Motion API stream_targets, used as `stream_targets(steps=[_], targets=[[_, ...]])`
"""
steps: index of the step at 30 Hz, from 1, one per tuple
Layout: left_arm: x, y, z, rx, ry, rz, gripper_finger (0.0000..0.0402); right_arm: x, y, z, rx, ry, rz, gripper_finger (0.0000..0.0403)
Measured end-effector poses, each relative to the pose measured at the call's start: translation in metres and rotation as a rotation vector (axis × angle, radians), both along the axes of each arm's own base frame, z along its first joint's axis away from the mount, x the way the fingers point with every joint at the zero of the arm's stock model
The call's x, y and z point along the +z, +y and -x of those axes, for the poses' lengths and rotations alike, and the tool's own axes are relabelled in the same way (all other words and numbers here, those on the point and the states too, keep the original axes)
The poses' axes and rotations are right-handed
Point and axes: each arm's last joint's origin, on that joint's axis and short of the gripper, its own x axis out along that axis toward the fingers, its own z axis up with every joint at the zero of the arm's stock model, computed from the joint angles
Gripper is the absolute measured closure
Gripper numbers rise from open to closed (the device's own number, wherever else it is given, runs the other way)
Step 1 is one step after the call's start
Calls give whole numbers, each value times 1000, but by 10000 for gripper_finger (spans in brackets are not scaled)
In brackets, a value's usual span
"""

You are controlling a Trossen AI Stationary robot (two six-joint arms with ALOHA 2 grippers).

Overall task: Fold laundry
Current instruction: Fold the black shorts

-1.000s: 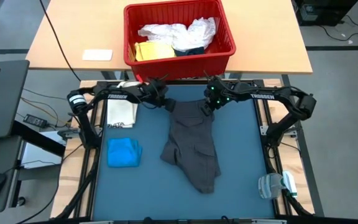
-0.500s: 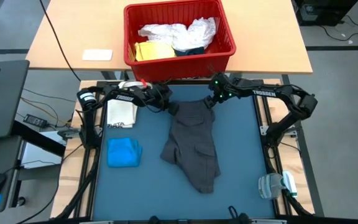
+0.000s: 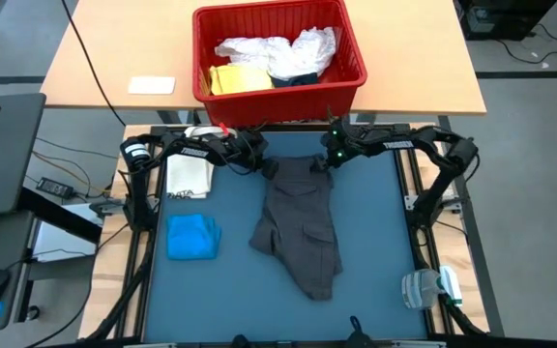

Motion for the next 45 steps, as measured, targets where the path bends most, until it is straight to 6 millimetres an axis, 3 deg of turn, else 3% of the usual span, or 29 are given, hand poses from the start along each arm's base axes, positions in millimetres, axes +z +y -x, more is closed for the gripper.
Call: stream_targets(steps=[2, 4, 6, 8, 9, 10, 14, 20, 25, 31, 34, 38, 42, 45], targets=[[0, 0, 0, -1, 0, 0, 166, -4, -3, -1, -41, 2, -26, 80], [0, 0, 0, 1, -1, -3, 166, -7, -4, 0, -43, -2, -50, 127], [0, 1, -1, 6, -7, -12, 166, -7, -4, 1, -19, -8, -60, 208], [1, 2, -1, 13, -16, -27, 166, -6, -1, 1, 28, -19, -66, 318], [1, 2, -2, 16, -19, -32, 166, -4, 1, 0, 62, -37, -49, 358], [1, 2, -2, 18, -22, -36, 166, 0, 2, -1, 85, -54, -35, 373], [2, 3, -2, -14, -47, -6, 166, 16, 9, 0, 137, -99, -20, 380], [27, 0, 5, -102, -155, 170, 166, 87, 38, 10, 234, -237, 205, 380], [81, -18, 13, -165, -263, 116, 166, 149, 72, 35, 324, -410, 446, 380], [152, -48, 31, -181, -424, -56, 166, 204, 125, 71, 617, -726, 650, 380], [171, -70, 33, -247, -482, -92, 166, 218, 144, 88, 631, -802, 687, 380], [181, -106, 23, -385, -552, -144, 166, 227, 158, 101, 579, -824, 736, 380], [185, -142, 14, -461, -589, -213, 163, 228, 163, 102, 535, -816, 742, 380], [183, -157, 12, -452, -548, -283, 146, 227, 165, 98, 543, -813, 720, 380]])
